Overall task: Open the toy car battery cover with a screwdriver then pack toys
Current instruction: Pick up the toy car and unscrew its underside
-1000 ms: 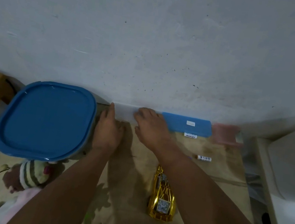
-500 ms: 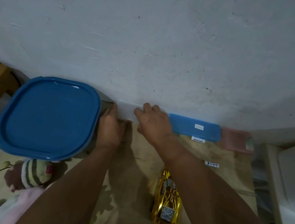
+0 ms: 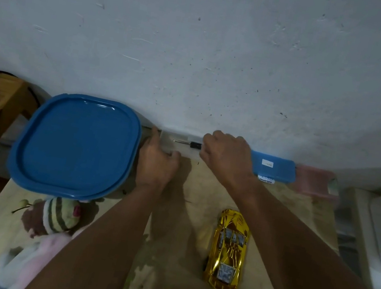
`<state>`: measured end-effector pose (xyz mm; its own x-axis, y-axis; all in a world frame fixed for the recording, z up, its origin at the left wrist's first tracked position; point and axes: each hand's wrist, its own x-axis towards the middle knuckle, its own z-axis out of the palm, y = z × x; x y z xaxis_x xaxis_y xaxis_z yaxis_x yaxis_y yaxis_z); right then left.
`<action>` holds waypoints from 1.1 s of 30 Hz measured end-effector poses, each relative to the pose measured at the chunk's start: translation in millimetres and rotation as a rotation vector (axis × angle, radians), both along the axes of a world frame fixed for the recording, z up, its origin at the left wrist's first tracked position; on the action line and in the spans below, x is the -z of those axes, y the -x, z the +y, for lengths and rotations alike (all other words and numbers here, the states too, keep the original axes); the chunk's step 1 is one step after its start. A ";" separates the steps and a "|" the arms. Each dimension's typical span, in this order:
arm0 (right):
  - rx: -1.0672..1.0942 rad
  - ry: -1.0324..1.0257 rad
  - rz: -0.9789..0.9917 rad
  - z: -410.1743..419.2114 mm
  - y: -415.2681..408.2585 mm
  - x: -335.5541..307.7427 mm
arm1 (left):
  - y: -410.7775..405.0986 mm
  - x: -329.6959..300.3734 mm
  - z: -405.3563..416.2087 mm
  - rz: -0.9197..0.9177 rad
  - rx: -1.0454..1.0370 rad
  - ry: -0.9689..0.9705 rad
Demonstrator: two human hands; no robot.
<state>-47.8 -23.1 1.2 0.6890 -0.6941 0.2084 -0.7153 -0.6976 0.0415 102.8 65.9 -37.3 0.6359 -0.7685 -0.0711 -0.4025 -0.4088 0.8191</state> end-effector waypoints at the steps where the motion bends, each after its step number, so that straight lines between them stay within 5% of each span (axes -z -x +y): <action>1: 0.037 -0.002 -0.023 -1.3 2.3 -1.5 | 2.1 0.2 0.0 0.005 -0.013 0.009; 8: 0.068 -0.153 -0.149 -2.5 10.2 -3.9 | 6.6 -2.4 0.7 -0.068 -0.023 -0.050; 13: 0.002 -0.329 0.013 1.8 1.0 5.3 | 6.0 -2.8 3.4 -0.074 -0.036 -0.094; 33: 0.061 -0.342 0.228 -1.5 -25.4 7.0 | 9.3 -8.6 8.2 -0.051 -0.013 -0.082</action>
<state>-22.4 -24.6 -5.8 0.6467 -0.7376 -0.1943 -0.7547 -0.6557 -0.0229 93.5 74.1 -28.7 0.6499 -0.7534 -0.1006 -0.4371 -0.4787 0.7614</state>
